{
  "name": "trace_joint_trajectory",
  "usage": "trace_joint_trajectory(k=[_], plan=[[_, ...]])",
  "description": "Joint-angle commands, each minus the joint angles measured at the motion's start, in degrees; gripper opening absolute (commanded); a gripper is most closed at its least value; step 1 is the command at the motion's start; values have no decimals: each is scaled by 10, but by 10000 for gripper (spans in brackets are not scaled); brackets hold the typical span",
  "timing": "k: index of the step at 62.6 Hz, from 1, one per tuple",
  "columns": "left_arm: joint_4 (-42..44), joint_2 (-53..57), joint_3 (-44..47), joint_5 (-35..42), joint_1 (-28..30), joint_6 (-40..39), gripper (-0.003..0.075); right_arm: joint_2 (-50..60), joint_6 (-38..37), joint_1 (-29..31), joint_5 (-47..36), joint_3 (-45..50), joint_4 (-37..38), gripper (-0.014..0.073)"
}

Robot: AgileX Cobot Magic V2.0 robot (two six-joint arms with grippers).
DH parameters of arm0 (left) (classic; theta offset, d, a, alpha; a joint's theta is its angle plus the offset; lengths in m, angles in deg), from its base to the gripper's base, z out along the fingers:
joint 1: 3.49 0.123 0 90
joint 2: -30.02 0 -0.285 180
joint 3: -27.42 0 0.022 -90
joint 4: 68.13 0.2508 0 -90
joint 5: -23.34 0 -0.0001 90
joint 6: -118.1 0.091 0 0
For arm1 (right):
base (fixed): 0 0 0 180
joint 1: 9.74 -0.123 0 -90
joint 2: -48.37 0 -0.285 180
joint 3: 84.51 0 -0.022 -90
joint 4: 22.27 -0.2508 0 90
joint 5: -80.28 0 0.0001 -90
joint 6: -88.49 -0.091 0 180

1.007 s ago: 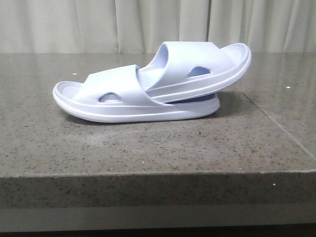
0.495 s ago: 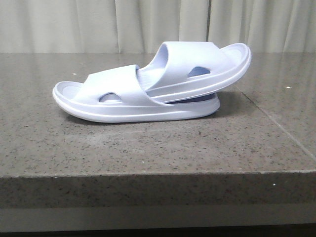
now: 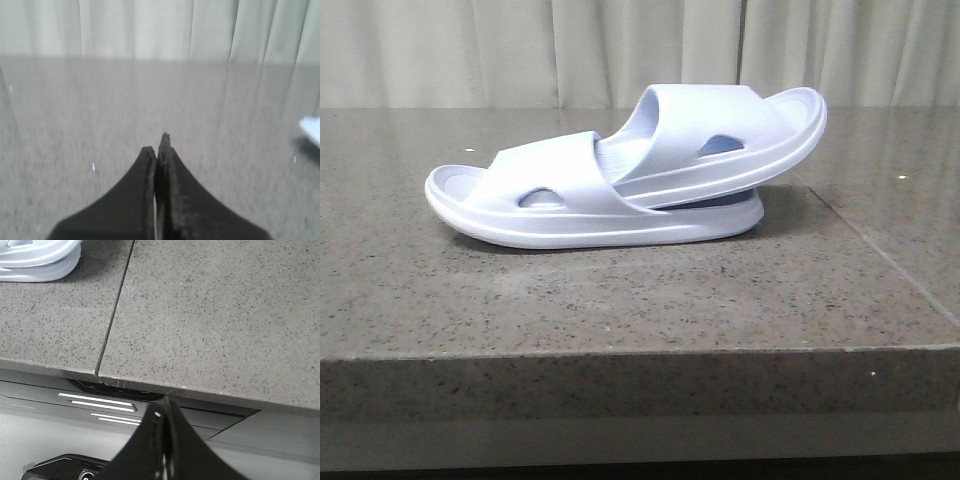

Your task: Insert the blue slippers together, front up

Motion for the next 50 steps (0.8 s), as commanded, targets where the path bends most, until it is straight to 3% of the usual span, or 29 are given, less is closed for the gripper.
trace_joint_trajectory(k=[1,15,50], plan=[[-4,12,4,71,2,1,-20,-4,2,-1,-34,-12,-1,-68],[-4,12,4,104,2,1,-20,-4,2,-1,-34,-12,-1,-68],[-4,10,4,104,2,1,-20,-4,2,-1,-34,-12,-1,-68]])
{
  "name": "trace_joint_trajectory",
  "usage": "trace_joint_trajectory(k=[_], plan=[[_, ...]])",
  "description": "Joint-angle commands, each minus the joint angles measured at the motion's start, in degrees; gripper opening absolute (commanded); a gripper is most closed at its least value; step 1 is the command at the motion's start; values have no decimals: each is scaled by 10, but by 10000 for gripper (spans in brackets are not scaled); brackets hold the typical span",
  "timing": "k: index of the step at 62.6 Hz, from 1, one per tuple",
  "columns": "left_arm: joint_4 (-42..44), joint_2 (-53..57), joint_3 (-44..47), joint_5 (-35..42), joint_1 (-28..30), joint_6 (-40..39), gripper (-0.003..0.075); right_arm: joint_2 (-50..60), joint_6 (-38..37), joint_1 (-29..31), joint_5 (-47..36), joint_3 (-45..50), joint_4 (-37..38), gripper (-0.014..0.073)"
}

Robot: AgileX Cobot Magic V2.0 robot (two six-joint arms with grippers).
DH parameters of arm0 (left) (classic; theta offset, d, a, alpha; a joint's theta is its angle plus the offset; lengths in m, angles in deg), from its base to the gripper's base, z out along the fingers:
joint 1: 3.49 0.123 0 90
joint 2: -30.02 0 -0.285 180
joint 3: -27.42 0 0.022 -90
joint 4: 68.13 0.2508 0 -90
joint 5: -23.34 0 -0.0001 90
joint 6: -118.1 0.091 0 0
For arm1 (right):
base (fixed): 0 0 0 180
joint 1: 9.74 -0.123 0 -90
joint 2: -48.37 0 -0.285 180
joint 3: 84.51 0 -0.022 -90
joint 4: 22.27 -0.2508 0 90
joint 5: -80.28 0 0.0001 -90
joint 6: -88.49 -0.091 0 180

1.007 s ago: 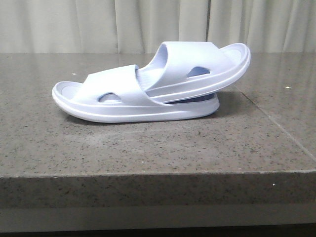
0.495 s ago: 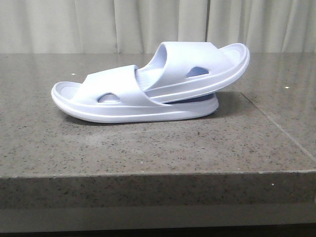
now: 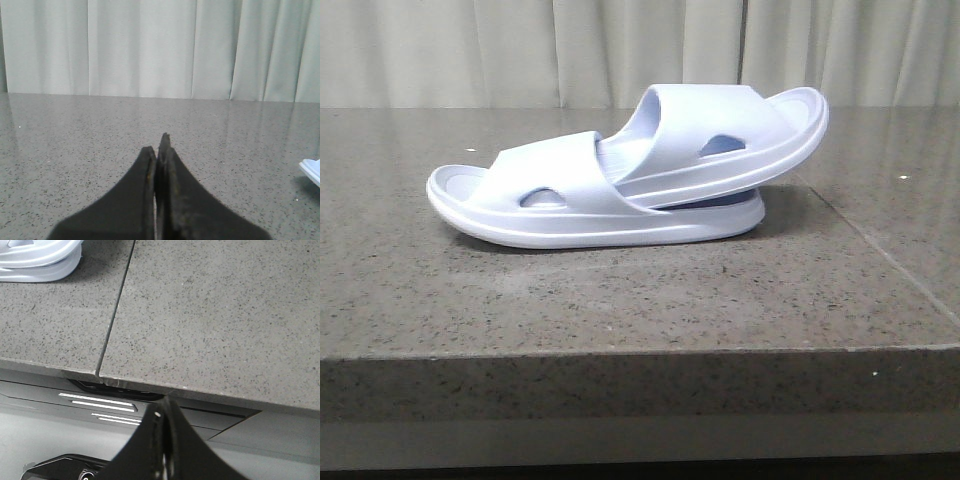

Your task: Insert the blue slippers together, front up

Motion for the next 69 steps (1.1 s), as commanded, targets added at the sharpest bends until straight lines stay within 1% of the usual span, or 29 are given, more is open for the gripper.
trace_joint_trajectory(k=[1,34,39,42,45,48,56,60,69], plan=[[-4,10,4,50,2,0,-20,-4,2,-1,-34,-12,-1,-68],[-4,10,4,50,2,0,-20,-1,2,-1,-35,-12,3,-68],[-4,10,4,50,2,0,-20,9,2,-2,-51,-8,15,-68],[-4,10,4,50,2,0,-20,22,2,-2,-87,5,15,-68],[-4,10,4,50,2,0,-20,36,2,-2,-141,26,15,-68],[-4,10,4,50,2,0,-20,59,2,-2,-207,63,15,-68],[-4,10,4,50,2,0,-20,122,2,-2,-344,163,15,-68],[-4,10,4,50,2,0,-20,153,2,-2,-403,214,15,-68],[-4,10,4,50,2,0,-20,209,2,-2,-502,319,15,-68]])
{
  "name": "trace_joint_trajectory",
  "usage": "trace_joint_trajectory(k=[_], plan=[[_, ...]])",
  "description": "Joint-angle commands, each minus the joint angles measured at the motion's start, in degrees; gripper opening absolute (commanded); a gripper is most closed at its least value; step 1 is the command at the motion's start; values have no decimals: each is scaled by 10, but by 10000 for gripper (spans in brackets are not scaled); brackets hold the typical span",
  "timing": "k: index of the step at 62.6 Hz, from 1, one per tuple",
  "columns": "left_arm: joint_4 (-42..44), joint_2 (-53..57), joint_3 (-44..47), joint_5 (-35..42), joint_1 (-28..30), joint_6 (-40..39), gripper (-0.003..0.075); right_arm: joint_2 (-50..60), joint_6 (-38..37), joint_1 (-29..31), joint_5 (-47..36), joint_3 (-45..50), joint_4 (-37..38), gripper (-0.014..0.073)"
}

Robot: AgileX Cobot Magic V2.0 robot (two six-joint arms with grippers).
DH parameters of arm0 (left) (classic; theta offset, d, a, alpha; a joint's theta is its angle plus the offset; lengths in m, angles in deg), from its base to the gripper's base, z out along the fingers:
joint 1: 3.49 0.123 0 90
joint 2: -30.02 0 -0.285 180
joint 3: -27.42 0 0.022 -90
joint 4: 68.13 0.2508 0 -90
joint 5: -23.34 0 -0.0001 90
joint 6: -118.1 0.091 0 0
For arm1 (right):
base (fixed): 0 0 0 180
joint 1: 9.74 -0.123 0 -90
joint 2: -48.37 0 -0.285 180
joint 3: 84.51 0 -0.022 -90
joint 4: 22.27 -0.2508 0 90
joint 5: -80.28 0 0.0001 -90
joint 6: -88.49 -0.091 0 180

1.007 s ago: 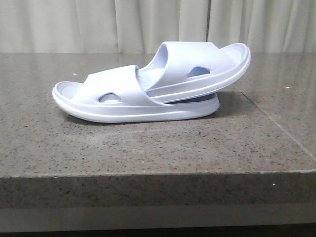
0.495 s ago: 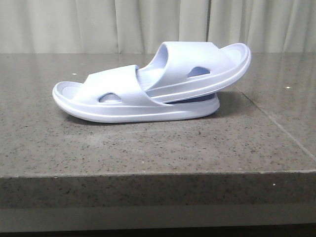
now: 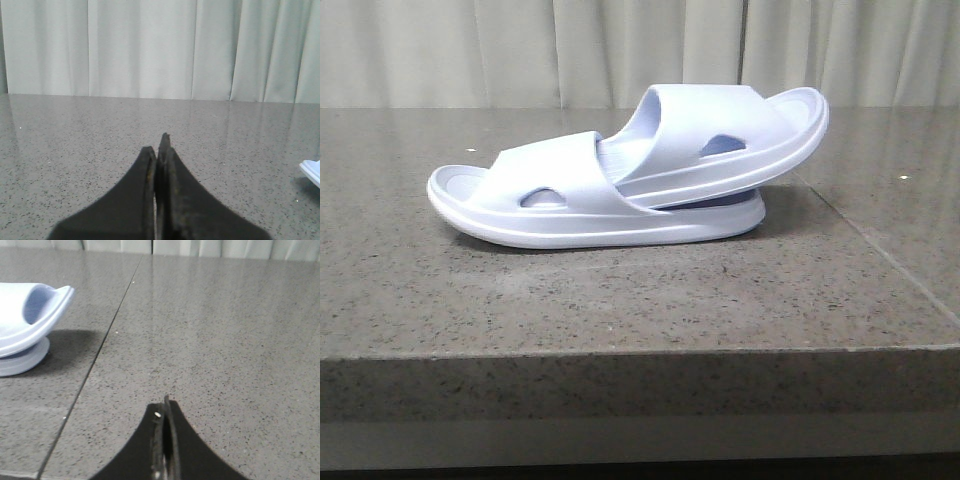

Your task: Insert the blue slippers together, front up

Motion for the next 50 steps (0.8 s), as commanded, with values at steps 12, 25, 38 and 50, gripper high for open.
trace_joint_trajectory(k=[12,25,38,50], plan=[[-4,10,4,49,2,0,-20,79,2,-1,-209,147,2,-68],[-4,10,4,49,2,0,-20,80,2,0,-228,161,1,-68],[-4,10,4,49,2,0,-20,79,2,1,-224,161,1,-68],[-4,10,4,49,2,0,-20,79,-12,0,-246,161,20,-68]])
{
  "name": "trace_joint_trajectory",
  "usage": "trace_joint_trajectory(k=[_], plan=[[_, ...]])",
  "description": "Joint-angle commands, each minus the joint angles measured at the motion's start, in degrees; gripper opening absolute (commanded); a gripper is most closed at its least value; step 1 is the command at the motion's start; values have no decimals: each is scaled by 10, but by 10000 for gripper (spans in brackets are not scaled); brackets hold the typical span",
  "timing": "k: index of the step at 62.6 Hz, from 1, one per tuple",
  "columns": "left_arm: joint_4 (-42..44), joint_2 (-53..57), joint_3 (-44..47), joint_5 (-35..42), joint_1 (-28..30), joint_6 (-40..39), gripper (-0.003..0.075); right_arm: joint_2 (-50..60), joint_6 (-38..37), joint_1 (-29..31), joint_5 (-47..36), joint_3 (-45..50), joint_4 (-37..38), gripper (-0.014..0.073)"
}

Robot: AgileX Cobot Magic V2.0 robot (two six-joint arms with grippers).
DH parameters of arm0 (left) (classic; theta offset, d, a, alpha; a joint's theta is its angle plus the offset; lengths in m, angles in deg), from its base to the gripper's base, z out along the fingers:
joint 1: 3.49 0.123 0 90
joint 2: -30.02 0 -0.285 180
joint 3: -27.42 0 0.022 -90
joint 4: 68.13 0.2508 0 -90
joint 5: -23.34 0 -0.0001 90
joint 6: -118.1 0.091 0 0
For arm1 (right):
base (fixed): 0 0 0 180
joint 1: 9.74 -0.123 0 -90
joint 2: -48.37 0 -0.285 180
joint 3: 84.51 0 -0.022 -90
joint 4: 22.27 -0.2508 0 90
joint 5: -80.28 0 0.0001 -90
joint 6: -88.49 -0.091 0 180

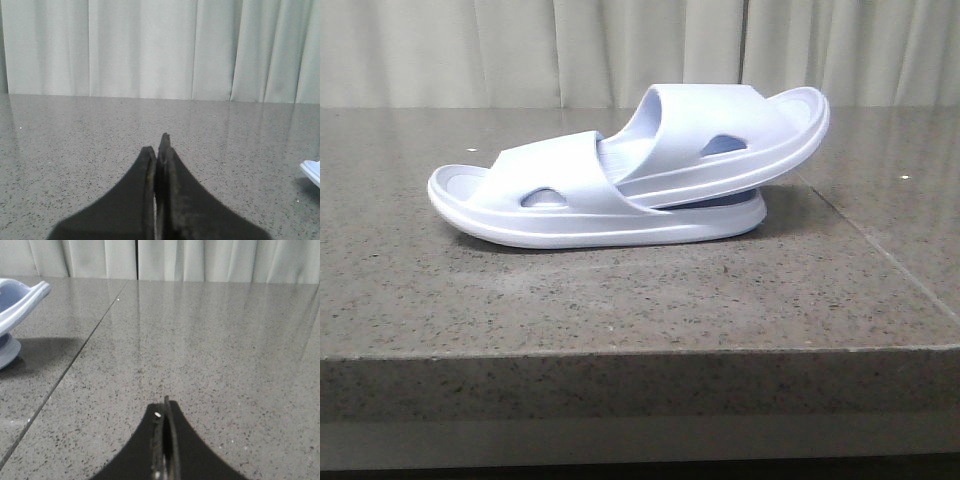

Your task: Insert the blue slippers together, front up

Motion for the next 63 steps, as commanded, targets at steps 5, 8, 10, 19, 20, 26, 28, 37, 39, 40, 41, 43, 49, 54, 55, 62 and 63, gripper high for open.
trace_joint_trajectory(k=[5,8,10,19,20,26,28,37,39,40,41,43,49,54,55,62,63], plan=[[-4,10,4,48,2,0,-20,10,-57,0,-74,-3,68,-68],[-4,10,4,48,2,0,-20,10,-75,0,-78,-3,76,-68],[-4,10,4,48,2,0,-20,10,-76,0,-80,-2,76,-68],[-4,10,4,48,2,0,-20,10,-76,0,-82,-2,76,-68],[-4,10,4,48,2,0,-20,10,-76,0,-82,-2,76,-68],[-4,10,4,48,2,0,-20,10,-76,0,-83,-2,76,-68],[-4,10,4,48,2,0,-20,10,-76,0,-85,-2,76,-68],[-4,10,4,48,2,0,-20,10,-76,0,-91,-2,76,-68],[-4,10,4,48,2,0,-20,10,-76,0,-92,-2,76,-68],[-4,10,4,48,2,0,-20,10,-76,0,-92,-2,75,-68],[-4,10,4,48,2,0,-20,10,-76,0,-92,-2,75,-68],[-4,10,4,48,2,0,-20,10,-76,0,-91,-2,75,-68],[-4,10,4,48,2,0,-20,10,-76,0,-91,-2,75,-68],[-4,10,4,48,2,0,-20,10,-76,0,-91,-2,75,-68],[-4,10,4,48,2,0,-20,10,-76,0,-91,-2,75,-68],[-4,10,4,48,2,0,-20,10,-76,0,-91,-2,75,-68],[-4,10,4,48,2,0,-20,10,-76,0,-91,-2,75,-68]])
